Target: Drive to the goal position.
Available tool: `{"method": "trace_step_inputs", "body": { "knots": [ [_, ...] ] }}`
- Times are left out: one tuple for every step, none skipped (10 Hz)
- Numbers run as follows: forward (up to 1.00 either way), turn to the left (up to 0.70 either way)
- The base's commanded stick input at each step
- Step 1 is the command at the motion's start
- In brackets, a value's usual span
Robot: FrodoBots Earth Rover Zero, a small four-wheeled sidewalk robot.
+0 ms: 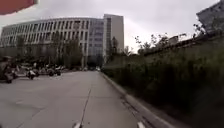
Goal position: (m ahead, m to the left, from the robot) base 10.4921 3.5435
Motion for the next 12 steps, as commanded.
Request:
{"method": "trace_step_inputs", "body": {
  "knots": [
    [0.70,0.00],
    [0.70,0.00],
    [0.70,0.00],
    [0.70,0.06],
    [0.70,0.13],
    [0.70,0.14],
    [0.70,0.14],
    [0.70,0.14],
    [0.70,0.14],
    [0.70,0.14],
    [0.70,0.14],
    [0.70,0.14]
  ]
}}
